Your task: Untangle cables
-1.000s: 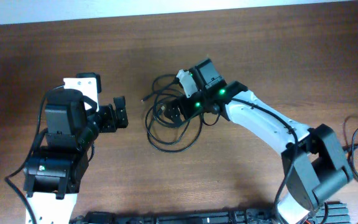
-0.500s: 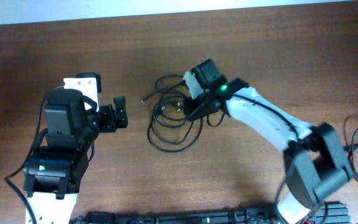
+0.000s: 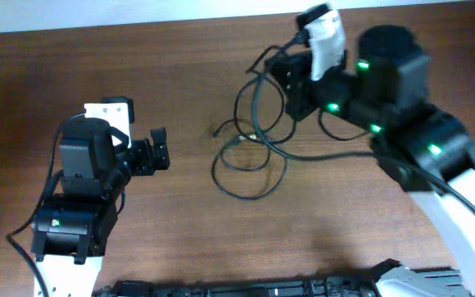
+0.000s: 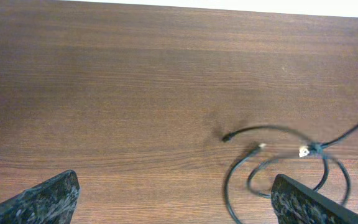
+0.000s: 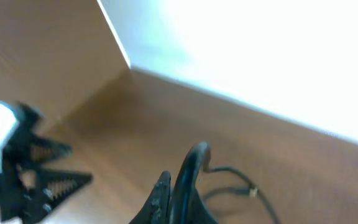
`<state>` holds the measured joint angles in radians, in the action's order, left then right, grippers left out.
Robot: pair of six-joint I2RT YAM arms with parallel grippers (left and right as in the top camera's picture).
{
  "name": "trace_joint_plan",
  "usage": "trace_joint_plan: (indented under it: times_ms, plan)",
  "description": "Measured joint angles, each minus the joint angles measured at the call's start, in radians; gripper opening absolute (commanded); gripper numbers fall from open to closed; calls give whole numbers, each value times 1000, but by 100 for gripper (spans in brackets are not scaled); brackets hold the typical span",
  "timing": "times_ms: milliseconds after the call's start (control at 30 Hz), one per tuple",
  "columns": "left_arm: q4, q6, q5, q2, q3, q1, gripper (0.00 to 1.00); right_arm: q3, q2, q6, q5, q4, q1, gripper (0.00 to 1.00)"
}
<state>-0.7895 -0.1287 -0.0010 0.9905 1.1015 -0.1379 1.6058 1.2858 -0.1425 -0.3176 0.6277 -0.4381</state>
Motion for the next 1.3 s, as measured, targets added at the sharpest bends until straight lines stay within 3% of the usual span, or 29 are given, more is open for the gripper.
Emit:
trace_joint_plan:
  times_ms: [400,500,733,900,1100,1300]
  plan:
    - [0,0,0,0,0,0,99,12,-111,136,91,-112,0,4]
    - [0,0,0,0,0,0,99,12,-110,153,265,-87,0,4]
    - [0,0,0,0,0,0,99,14,-47,168,896,-4,6,4]
    - [0,0,0,0,0,0,99,14,48,157,1142,73,156,4]
    - [0,0,0,0,0,0,99,14,109,75,1070,154,422,4]
    - [0,0,0,0,0,0,99,14,171,-16,790,188,732,4]
